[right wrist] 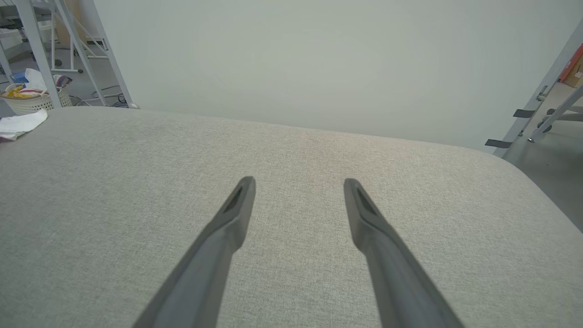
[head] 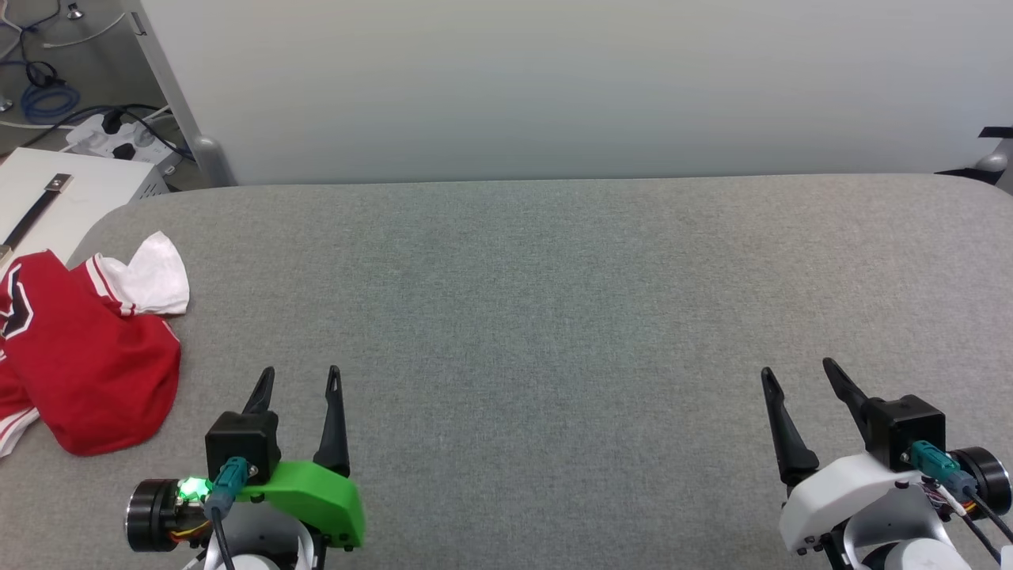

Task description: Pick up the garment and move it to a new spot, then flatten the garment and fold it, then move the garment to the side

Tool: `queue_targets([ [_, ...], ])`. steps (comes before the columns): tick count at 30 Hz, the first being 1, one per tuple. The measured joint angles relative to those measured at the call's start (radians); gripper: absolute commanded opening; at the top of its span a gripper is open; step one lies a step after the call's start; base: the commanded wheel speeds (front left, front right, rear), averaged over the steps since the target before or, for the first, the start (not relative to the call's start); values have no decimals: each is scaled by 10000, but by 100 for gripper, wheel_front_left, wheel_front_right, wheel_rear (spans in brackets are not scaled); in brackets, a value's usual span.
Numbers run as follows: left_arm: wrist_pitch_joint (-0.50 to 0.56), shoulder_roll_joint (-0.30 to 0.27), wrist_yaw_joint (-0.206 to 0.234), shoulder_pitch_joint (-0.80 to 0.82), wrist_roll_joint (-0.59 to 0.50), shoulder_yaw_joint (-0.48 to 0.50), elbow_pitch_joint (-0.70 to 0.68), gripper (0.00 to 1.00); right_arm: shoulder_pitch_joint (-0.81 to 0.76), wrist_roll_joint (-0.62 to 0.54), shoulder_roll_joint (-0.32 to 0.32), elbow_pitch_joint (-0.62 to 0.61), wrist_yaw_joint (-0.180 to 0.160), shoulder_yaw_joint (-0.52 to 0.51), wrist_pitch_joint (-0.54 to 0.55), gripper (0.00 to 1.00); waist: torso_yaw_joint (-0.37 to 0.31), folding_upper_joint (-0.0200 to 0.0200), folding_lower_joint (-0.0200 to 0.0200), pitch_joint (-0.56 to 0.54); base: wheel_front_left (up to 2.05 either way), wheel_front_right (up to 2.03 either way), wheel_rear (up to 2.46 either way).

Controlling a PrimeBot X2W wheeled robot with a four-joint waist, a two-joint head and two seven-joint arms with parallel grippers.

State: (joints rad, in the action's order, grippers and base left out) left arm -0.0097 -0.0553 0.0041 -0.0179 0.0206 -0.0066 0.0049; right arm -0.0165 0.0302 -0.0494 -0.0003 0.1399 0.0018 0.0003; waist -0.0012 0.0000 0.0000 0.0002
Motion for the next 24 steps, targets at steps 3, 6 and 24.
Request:
queue_targets([
  [3,-98,0,-2,0,81,-52,38,100,0,136,0,15,0,8,-130,100,-8,0,0,5,0,0,0],
  [6,-174,0,-13,0,146,-84,67,100,0,211,0,15,0,8,-188,100,-18,0,0,10,0,0,0],
  [24,-527,0,-90,7,359,-184,205,100,0,660,2,-144,0,-38,-460,100,-79,0,0,37,0,0,0],
])
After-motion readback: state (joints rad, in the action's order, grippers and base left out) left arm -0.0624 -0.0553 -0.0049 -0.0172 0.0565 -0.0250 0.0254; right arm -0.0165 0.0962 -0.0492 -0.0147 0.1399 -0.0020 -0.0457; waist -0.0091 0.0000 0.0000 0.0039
